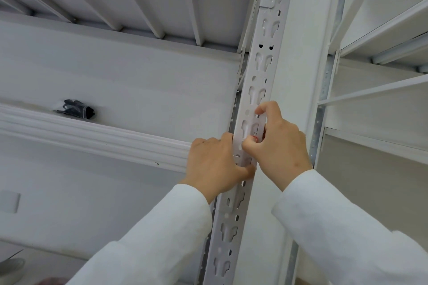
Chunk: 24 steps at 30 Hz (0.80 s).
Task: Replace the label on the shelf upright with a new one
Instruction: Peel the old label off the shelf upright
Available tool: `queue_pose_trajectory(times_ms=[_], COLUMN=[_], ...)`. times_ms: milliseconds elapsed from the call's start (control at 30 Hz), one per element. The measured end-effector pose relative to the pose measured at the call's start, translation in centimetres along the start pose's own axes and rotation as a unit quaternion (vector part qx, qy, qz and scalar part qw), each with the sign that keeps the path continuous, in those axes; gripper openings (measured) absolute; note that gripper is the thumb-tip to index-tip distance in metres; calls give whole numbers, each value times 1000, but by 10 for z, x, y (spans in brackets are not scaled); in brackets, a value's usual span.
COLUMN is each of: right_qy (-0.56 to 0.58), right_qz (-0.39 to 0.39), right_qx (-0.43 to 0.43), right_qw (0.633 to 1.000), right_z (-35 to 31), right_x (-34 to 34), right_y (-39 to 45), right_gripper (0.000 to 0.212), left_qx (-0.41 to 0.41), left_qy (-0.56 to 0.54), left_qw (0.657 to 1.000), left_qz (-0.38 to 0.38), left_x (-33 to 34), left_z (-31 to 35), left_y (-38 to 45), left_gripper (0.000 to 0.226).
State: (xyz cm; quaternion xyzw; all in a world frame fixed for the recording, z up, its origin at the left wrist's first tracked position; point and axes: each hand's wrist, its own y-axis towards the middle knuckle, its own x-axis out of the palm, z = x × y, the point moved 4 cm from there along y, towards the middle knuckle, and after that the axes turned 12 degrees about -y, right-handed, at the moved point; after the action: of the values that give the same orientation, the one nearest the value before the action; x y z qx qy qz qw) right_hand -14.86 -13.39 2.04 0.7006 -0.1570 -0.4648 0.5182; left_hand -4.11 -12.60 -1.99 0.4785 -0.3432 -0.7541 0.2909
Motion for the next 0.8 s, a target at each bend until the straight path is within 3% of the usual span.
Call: queue_pose_trajectory(times_ms=[200,533,667,800], right_qy=[-8,135,84,45], right_qz=[11,31,87,88], right_qx=[4,36,-39,-84], right_qw=[1000,990,992,992], right_z=[0,36,42,34], right_x=[3,-8,-9,-4], right_y=[-2,-10,-14,-16], right_gripper=[36,20,11,10], left_qx=[-2,0,-3,-2], left_qy=[2,0,2,2], left_qw=[1000,1000,1000,1000], left_qz=[-3,-1,2,7], left_x=[0,2,2,3], left_z=[0,-4,-4,-4], left_y=[0,0,1,1], left_gripper=[46,45,45,44])
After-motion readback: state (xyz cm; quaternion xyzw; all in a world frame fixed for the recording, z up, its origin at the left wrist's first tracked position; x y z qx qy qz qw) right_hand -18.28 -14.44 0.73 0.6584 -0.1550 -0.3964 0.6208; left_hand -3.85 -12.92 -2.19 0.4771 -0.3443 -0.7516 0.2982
